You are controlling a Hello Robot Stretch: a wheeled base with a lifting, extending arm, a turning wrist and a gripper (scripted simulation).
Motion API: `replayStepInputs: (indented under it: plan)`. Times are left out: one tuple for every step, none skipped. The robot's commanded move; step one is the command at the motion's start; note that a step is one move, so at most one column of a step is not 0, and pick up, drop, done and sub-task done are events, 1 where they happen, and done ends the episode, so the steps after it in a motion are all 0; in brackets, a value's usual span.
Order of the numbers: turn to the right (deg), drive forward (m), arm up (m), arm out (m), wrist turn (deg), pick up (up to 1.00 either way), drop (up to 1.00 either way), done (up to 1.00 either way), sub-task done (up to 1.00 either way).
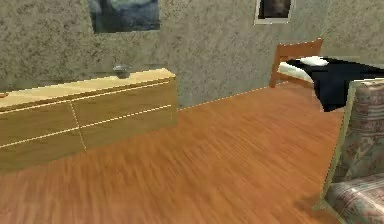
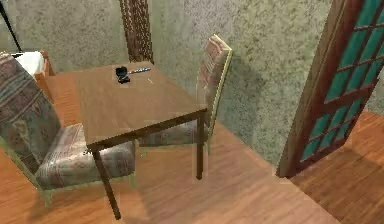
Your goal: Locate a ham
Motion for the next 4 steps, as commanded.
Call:
replayStepInputs:
  plan:
    - [45.0, 0.00, 0.00, 0.00, 0.0, 0.00, 0.00, 0.00, 0.00]
    - [45.0, 0.00, 0.00, 0.00, 0.0, 0.00, 0.00, 0.00, 0.00]
    - [45.0, 0.00, 0.00, 0.00, 0.0, 0.00, 0.00, 0.00, 0.00]
    - [6.0, 0.00, 0.00, 0.00, 0.0, 0.00, 0.00, 0.00, 0.00]
